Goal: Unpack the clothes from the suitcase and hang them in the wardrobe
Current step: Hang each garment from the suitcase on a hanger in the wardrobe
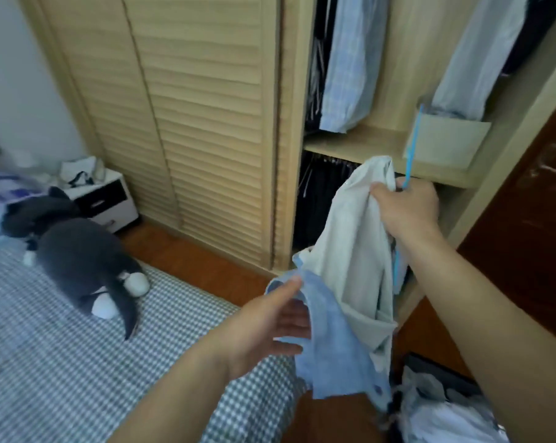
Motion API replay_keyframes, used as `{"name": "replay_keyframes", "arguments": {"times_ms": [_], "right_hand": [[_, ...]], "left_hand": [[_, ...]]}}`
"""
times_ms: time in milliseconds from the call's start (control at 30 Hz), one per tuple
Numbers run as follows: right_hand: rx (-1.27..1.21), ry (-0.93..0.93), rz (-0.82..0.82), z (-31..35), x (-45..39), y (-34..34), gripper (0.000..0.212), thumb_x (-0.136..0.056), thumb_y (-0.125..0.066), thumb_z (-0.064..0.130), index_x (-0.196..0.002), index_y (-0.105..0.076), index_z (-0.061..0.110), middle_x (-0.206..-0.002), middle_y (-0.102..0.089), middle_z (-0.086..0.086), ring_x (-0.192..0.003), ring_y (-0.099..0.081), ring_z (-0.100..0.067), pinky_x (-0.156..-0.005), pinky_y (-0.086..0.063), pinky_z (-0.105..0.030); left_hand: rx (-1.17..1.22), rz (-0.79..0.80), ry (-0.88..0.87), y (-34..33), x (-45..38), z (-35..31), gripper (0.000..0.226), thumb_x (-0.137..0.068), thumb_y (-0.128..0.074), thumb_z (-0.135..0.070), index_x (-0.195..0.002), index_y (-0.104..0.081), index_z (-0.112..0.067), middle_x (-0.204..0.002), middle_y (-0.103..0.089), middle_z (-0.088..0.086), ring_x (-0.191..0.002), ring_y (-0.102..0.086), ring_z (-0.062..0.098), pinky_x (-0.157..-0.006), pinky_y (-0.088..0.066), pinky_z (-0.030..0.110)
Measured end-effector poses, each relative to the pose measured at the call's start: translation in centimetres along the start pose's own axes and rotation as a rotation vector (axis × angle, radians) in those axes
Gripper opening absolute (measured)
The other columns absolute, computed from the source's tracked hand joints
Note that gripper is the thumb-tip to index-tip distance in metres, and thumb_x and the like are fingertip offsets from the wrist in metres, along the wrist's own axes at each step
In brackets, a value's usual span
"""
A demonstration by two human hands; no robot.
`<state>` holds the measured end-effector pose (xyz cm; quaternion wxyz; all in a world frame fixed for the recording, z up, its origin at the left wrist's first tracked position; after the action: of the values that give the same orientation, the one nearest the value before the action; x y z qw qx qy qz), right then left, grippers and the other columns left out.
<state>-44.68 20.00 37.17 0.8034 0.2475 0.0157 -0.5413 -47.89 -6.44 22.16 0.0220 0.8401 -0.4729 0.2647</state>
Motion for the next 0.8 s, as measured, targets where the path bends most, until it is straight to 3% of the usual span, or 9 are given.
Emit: {"name": "replay_keyframes", "arguments": {"times_ms": [67, 167, 267, 333, 433, 567, 667, 733, 800], "right_hand": [[-0.043, 0.041, 0.037, 2.1, 0.2, -1.3, 0.042, -0.076, -0.065, 0.040, -0.084, -0.066, -0.001, -0.069, -0.062, -0.013, -0.066, -0.057, -0.025, -0.062, -0.044, -0.033], [-0.069, 0.123, 0.188, 4.3, 0.8, -2.5, 0.042, -0.078, -0.066, 0.042, -0.086, -0.068, 0.001, -0.080, -0.068, -0.020, -0.072, -0.066, -0.033, -0.064, -0.048, -0.035], [-0.019, 0.259, 0.432, 5.4, 1.4, -2.0, 0.022, -0.089, -0.067, 0.041, -0.091, -0.070, 0.019, -0.081, -0.070, -0.008, -0.076, -0.066, -0.026, -0.071, -0.050, -0.036], [0.044, 0.341, 0.511, 5.6, 1.0, -0.5, 0.009, -0.098, -0.059, 0.032, -0.107, -0.062, 0.033, -0.076, -0.059, 0.000, -0.064, -0.054, -0.009, -0.063, -0.042, -0.028], [-0.019, 0.382, 0.560, 6.1, 0.3, 1.8, 0.019, -0.103, -0.047, 0.006, -0.116, -0.052, 0.019, -0.063, -0.059, -0.003, -0.041, -0.040, -0.004, -0.043, -0.032, -0.016], [-0.175, 0.435, 0.588, 8.5, 1.1, 4.4, 0.013, -0.101, -0.051, 0.006, -0.092, -0.059, 0.002, -0.070, -0.074, -0.004, -0.035, -0.040, -0.010, -0.038, -0.031, -0.016], [-0.316, 0.445, 0.578, 9.0, 1.1, 5.7, 0.028, -0.101, -0.055, 0.013, -0.074, -0.064, 0.010, -0.060, -0.062, -0.019, -0.039, -0.034, -0.017, -0.037, -0.025, -0.025], [-0.314, 0.478, 0.543, 8.7, 0.4, 6.4, 0.032, -0.101, -0.056, 0.019, -0.070, -0.061, 0.011, -0.051, -0.049, -0.014, -0.047, -0.035, -0.020, -0.044, -0.027, -0.033], [-0.415, 0.455, 0.543, 8.7, -0.3, 7.2, 0.031, -0.101, -0.054, 0.013, -0.071, -0.058, 0.011, -0.048, -0.044, -0.003, -0.049, -0.035, -0.016, -0.045, -0.029, -0.023]], "left_hand": [[0.229, -0.031, -0.103, 1.0, 0.4, -2.8, 0.054, -0.093, -0.061, -0.058, -0.122, -0.071, -0.013, -0.124, -0.071, 0.013, -0.117, -0.067, 0.027, -0.108, -0.047, 0.045], [0.252, -0.298, -0.266, 5.5, 1.4, -7.6, 0.022, -0.093, -0.069, -0.014, -0.109, -0.068, 0.002, -0.112, -0.069, 0.028, -0.107, -0.068, 0.041, -0.100, -0.053, 0.054], [-0.062, -0.670, -0.434, 11.0, 5.2, -14.5, 0.011, -0.079, -0.065, -0.008, -0.090, -0.063, -0.004, -0.081, -0.062, 0.016, -0.078, -0.062, 0.025, -0.071, -0.052, 0.036], [-0.268, -0.681, -0.517, 12.3, 7.5, -19.8, 0.011, -0.063, -0.057, -0.012, -0.074, -0.058, -0.013, -0.069, -0.049, 0.009, -0.066, -0.046, 0.021, -0.060, -0.039, 0.036], [-0.840, -0.667, -0.377, 10.8, 10.2, -25.7, 0.013, -0.073, -0.066, -0.022, -0.084, -0.065, -0.016, -0.084, -0.068, 0.006, -0.079, -0.063, 0.027, -0.076, -0.053, 0.042], [-1.748, -0.777, -0.283, 4.9, 10.2, -30.2, 0.022, -0.088, -0.056, -0.013, -0.103, -0.072, -0.019, -0.103, -0.073, 0.008, -0.099, -0.068, 0.032, -0.076, -0.049, 0.036], [-1.937, -0.977, -0.339, 1.9, 11.1, -31.3, 0.025, -0.090, -0.050, -0.009, -0.108, -0.066, -0.016, -0.114, -0.067, 0.009, -0.107, -0.064, 0.034, -0.071, -0.040, 0.034], [-1.936, -1.056, -0.385, 1.4, 12.1, -31.8, 0.022, -0.092, -0.049, -0.011, -0.107, -0.064, -0.017, -0.114, -0.064, 0.007, -0.106, -0.063, 0.033, -0.071, -0.039, 0.035], [-1.836, -1.174, -0.389, 2.5, 13.4, -32.4, 0.021, -0.092, -0.049, -0.010, -0.106, -0.062, -0.016, -0.110, -0.063, 0.009, -0.102, -0.063, 0.034, -0.070, -0.041, 0.037]]}}
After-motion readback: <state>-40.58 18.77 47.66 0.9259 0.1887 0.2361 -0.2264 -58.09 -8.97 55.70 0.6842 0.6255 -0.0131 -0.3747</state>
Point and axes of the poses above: each hand's wrist, its own x-axis away from the middle knuckle, its own y-axis out of the back of the hand, z = x × y, the point moved 10 cm from there along -x, towards the middle knuckle
